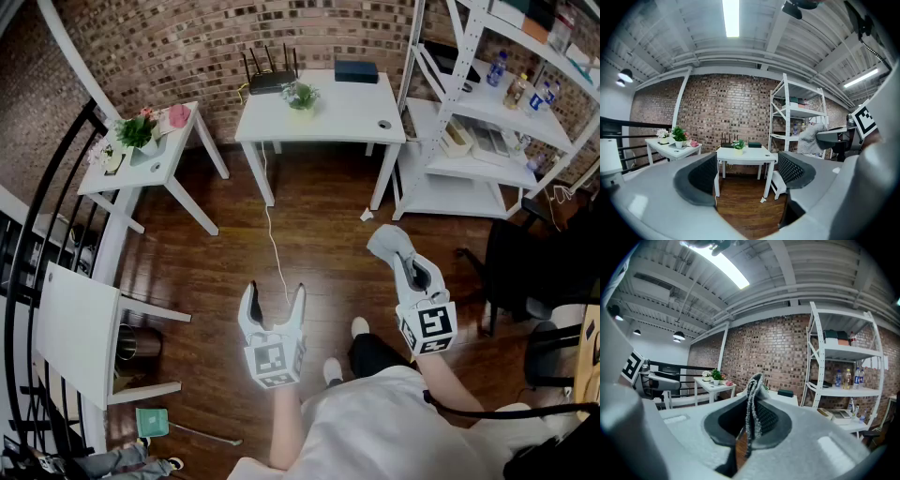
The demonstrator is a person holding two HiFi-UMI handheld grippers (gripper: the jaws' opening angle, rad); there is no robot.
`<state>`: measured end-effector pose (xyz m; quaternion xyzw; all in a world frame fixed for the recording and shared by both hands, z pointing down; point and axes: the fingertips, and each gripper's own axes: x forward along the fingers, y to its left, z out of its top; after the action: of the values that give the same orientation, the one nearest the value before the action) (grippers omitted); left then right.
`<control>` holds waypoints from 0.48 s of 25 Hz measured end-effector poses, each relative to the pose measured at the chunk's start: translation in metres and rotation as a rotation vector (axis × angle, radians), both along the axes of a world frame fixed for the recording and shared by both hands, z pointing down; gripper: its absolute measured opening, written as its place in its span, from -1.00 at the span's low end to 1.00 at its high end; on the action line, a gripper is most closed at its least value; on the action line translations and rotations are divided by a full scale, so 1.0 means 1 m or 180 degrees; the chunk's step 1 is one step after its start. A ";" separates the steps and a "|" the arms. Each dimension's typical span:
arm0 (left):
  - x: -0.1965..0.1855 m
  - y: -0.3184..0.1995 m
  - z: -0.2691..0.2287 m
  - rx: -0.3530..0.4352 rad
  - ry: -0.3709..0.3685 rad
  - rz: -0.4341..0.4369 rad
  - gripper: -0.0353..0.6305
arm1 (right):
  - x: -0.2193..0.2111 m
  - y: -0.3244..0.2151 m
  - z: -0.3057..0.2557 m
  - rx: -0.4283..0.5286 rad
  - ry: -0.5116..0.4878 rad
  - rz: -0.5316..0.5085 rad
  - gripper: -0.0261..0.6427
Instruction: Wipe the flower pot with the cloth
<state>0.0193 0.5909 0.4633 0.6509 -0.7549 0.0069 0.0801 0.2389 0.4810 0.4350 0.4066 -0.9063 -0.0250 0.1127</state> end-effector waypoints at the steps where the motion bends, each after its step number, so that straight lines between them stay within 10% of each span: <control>1: -0.003 -0.010 0.003 -0.0009 0.0011 0.0021 0.35 | -0.004 -0.011 0.003 -0.0018 -0.0023 0.0015 -0.92; 12: -0.043 -0.183 -0.032 0.0138 -0.0297 0.0169 0.35 | -0.102 -0.180 0.002 -0.0107 -0.0302 -0.0406 -0.92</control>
<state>-0.0238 0.4081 0.4316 0.6712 -0.7403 0.0230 0.0305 0.1368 0.3007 0.4365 0.3468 -0.9350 0.0023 0.0746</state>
